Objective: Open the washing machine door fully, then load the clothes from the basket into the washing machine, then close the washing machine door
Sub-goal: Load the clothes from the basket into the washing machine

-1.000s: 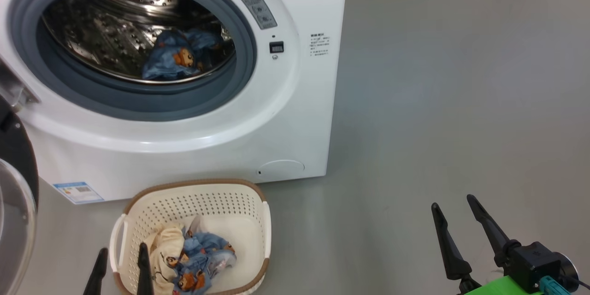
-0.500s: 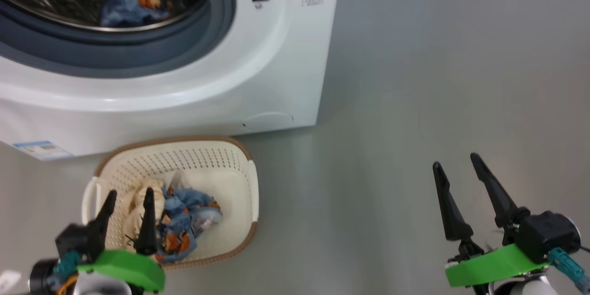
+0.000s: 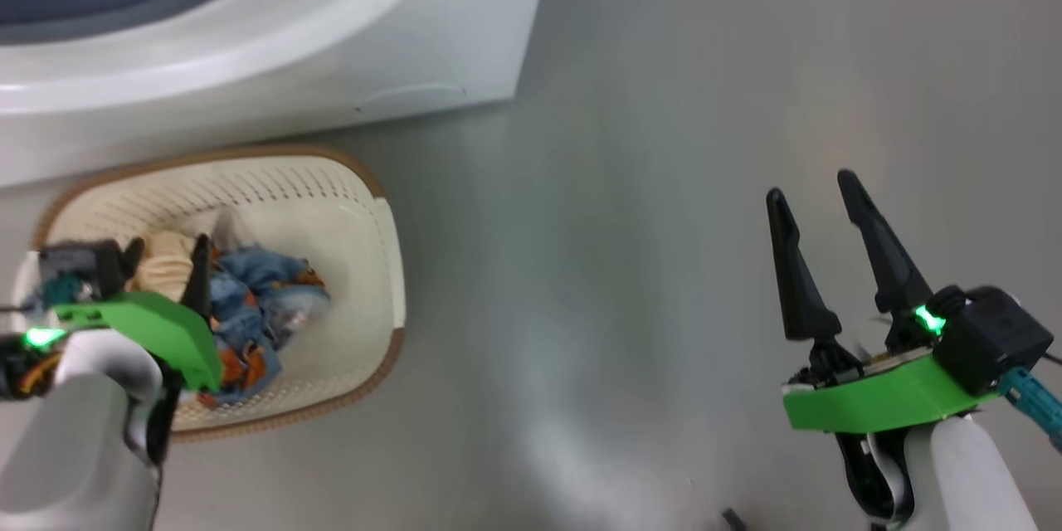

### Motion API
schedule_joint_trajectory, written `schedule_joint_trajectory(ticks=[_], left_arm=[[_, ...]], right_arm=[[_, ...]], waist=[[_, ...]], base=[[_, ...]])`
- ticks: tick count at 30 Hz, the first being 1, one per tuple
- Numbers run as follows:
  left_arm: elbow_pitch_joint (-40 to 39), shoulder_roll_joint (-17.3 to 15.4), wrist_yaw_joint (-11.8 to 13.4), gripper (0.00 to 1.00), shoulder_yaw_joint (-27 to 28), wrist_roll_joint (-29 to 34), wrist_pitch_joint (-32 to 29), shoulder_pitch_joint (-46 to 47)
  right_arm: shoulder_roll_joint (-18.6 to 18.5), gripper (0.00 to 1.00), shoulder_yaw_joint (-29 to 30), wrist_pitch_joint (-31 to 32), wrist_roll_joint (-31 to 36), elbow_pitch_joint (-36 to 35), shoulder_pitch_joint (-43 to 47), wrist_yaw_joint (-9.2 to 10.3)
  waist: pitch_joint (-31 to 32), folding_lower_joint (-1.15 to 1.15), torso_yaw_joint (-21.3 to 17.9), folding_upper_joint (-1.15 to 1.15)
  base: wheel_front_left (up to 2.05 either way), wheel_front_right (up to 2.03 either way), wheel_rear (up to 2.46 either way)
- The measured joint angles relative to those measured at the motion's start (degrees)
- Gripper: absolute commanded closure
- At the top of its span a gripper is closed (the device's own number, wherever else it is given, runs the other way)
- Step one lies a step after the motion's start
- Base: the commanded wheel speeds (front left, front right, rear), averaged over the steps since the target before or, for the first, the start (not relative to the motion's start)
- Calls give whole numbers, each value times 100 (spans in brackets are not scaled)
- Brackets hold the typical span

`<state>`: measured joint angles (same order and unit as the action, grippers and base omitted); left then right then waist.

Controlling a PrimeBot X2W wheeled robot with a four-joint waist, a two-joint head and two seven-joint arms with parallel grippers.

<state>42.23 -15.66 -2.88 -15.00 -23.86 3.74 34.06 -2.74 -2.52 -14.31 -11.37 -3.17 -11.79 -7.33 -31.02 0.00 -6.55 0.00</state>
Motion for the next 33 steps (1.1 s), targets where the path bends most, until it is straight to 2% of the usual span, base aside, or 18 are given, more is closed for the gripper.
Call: schedule_joint_trajectory(ticks=[11, 19, 31, 32, 33], left_arm=[[1322, -403, -31, 0, -131, 222, -383, 1180], [1983, -751, 221, 0, -65, 268, -722, 1607], [2409, -973, 435, 0, -2, 232, -998, 2105], [2429, -974, 461, 14, -2, 232, -1006, 2140], [2449, -976, 472, 47, -2, 232, -1043, 2172]], right_arm=[[-4, 0, -255, -2, -382, -162, -601, 0], [-4, 0, -385, -43, -647, -176, -747, 0], [1, 0, -443, -43, -688, -223, -823, 0], [1, 0, -446, -43, -688, -227, -823, 0], [1, 0, -450, -43, -688, -233, -823, 0]], waist=[[-1132, 0, -452, 0], [-1800, 0, -830, 0], [-2433, 0, -1207, 0], [-2457, 0, -1222, 0], [-2476, 0, -1234, 0]], base=[[0, 0, 0], [0, 0, 0], [0, 0, 0], [0, 0, 0], [0, 0, 0]])
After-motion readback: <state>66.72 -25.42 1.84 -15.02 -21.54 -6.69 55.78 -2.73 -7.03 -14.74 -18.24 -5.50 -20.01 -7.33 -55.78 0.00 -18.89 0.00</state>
